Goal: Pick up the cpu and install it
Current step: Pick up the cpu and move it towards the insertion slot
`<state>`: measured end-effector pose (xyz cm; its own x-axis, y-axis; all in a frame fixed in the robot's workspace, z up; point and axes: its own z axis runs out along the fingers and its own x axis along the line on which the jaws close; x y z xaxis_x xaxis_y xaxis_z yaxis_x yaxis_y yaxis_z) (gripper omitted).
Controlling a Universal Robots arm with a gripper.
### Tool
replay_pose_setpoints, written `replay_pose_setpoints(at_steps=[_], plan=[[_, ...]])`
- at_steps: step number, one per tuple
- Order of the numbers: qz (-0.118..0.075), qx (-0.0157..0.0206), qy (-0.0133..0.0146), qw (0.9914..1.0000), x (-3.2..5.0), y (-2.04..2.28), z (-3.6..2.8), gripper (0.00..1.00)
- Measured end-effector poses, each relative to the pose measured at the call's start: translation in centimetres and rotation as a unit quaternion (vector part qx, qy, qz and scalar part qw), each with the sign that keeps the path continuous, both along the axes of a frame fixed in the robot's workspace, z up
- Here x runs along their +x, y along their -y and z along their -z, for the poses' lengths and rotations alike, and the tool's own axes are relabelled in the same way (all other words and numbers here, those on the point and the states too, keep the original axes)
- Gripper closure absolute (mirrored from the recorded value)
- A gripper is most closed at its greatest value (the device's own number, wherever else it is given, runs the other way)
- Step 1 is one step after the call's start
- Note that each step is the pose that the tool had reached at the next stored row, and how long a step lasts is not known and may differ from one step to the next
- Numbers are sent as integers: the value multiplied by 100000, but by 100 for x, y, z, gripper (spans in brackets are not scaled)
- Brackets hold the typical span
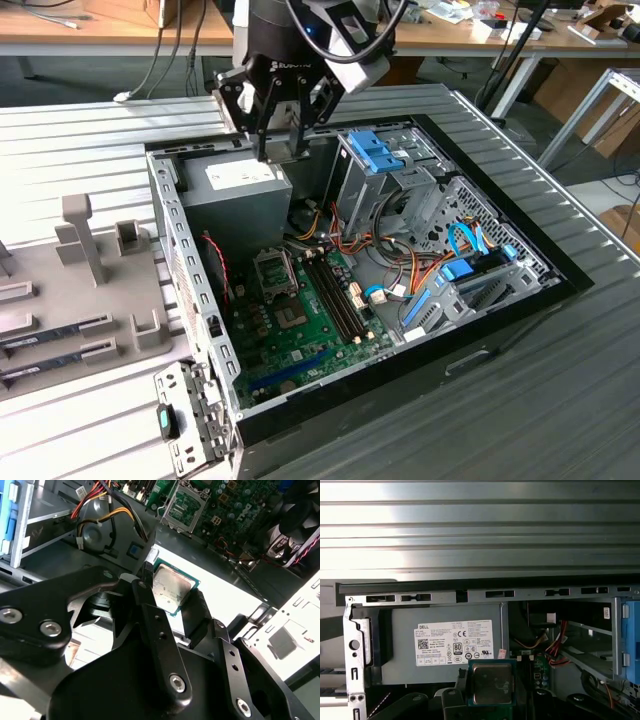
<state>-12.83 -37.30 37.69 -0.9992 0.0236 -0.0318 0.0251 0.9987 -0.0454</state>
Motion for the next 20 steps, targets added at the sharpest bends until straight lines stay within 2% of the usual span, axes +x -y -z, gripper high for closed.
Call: replay_pose_setpoints(at_steps=[20], plan=[[0,-2,-2,100000,86,0,4,53]])
